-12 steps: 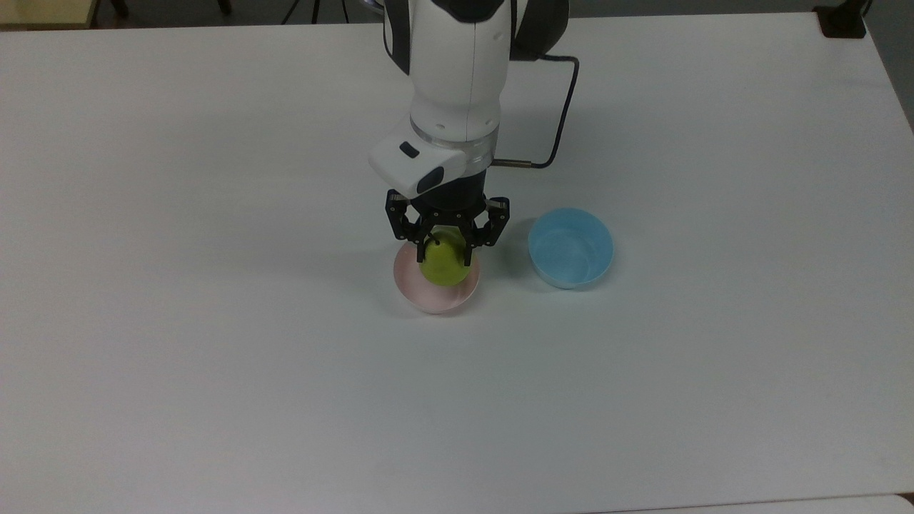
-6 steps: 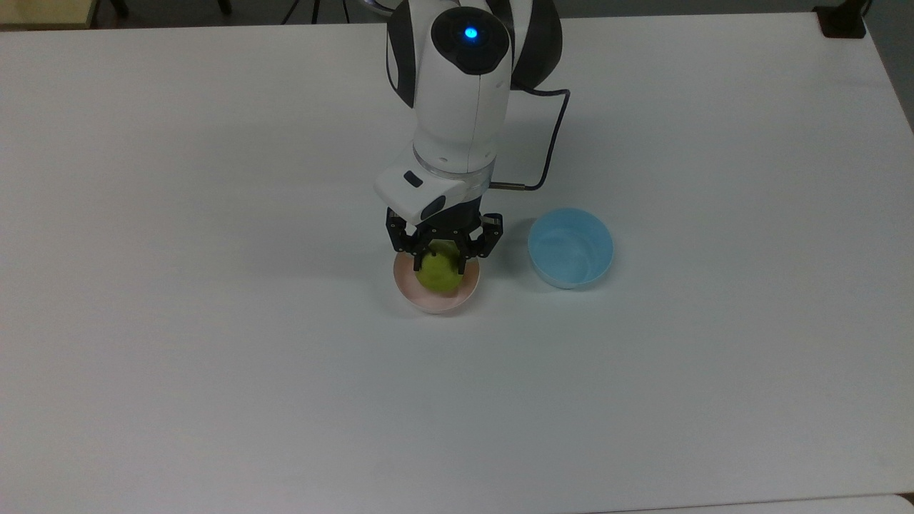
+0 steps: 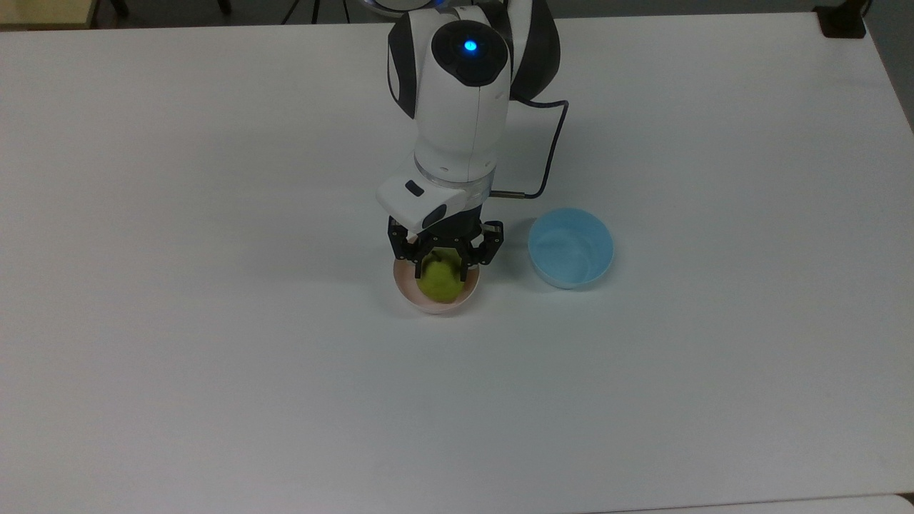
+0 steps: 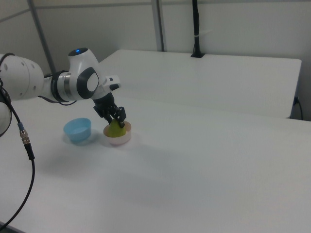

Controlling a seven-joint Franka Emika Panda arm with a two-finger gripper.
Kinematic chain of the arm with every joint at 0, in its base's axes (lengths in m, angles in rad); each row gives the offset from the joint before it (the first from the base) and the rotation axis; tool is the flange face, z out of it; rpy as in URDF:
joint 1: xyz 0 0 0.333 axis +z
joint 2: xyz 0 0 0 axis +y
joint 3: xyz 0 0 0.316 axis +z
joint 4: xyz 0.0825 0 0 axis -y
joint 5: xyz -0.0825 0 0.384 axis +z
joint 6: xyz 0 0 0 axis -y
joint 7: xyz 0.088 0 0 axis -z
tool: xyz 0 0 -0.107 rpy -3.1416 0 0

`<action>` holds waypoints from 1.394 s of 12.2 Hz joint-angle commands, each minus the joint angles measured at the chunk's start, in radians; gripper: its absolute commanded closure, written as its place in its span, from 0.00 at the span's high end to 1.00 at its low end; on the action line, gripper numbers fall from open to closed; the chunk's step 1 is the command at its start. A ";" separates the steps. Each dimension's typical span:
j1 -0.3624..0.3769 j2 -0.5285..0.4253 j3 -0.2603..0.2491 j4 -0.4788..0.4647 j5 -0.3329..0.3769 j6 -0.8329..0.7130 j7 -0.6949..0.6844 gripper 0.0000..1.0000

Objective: Place the pear in the bowl

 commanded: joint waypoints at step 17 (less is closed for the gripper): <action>-0.112 -0.486 -0.020 -0.007 0.125 -0.700 -0.231 1.00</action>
